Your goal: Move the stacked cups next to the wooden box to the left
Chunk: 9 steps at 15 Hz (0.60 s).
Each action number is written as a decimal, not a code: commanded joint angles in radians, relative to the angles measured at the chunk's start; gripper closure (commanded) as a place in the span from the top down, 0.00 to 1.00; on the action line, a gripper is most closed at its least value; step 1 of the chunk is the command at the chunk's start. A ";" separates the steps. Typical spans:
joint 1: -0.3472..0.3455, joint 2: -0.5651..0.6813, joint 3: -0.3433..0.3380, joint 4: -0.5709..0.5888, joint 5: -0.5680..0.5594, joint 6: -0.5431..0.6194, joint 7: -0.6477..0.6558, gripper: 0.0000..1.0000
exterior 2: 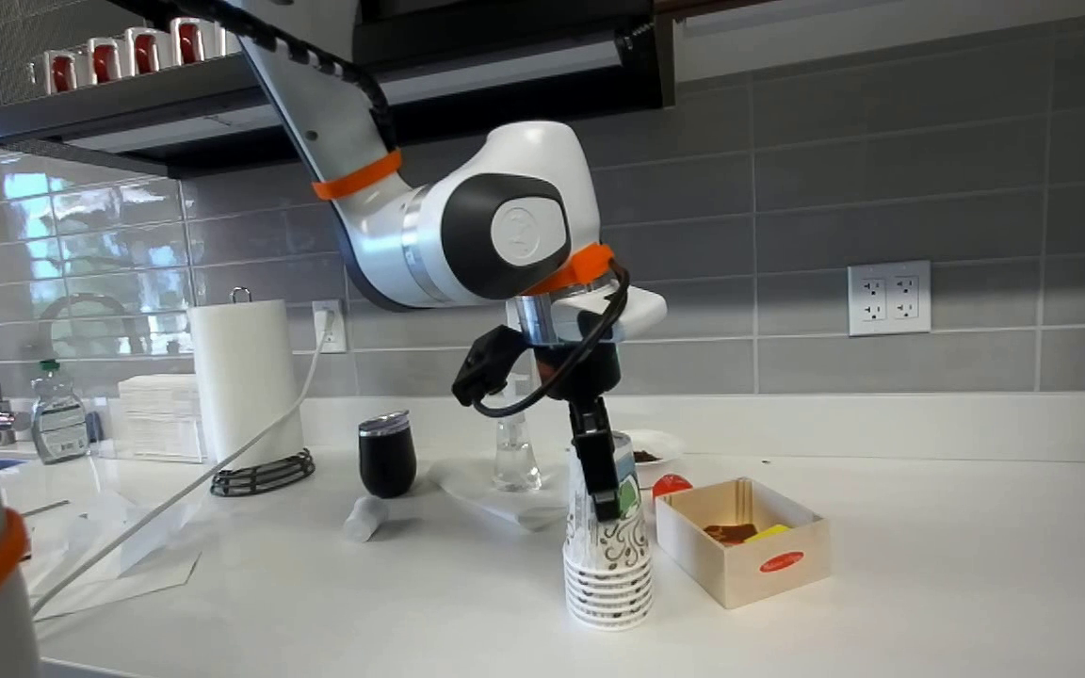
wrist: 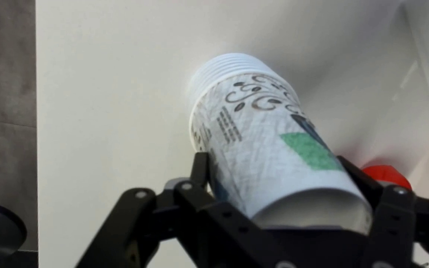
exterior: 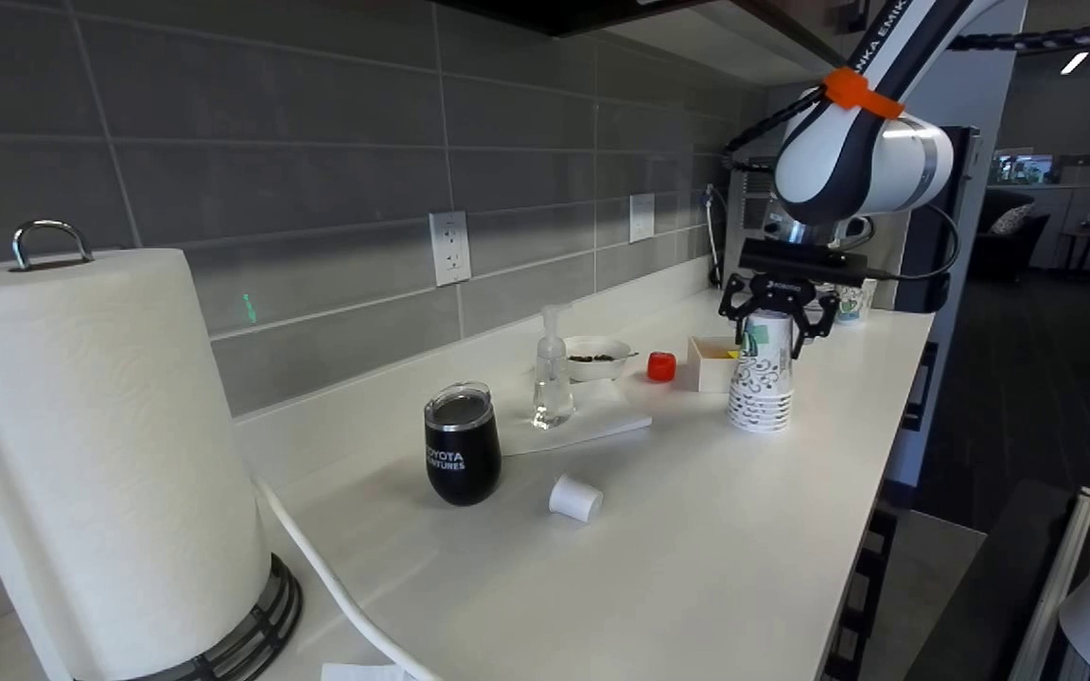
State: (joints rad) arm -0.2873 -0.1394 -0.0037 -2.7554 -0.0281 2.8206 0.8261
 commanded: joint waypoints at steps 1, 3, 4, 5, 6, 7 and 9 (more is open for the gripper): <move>0.009 0.017 -0.011 0.002 -0.030 0.039 0.033 0.54; 0.008 0.017 -0.009 0.002 -0.034 0.042 0.036 0.54; 0.008 0.017 -0.009 0.002 -0.036 0.043 0.037 0.54; 0.009 0.017 -0.008 0.002 -0.037 0.045 0.037 0.54; 0.012 0.015 -0.008 0.002 -0.031 0.044 0.034 0.54; 0.020 0.010 -0.008 0.002 -0.018 0.040 0.027 0.54; 0.039 -0.014 -0.004 0.002 0.000 0.022 0.018 0.54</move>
State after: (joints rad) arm -0.2806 -0.1366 -0.0043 -2.7537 -0.0345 2.8383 0.8262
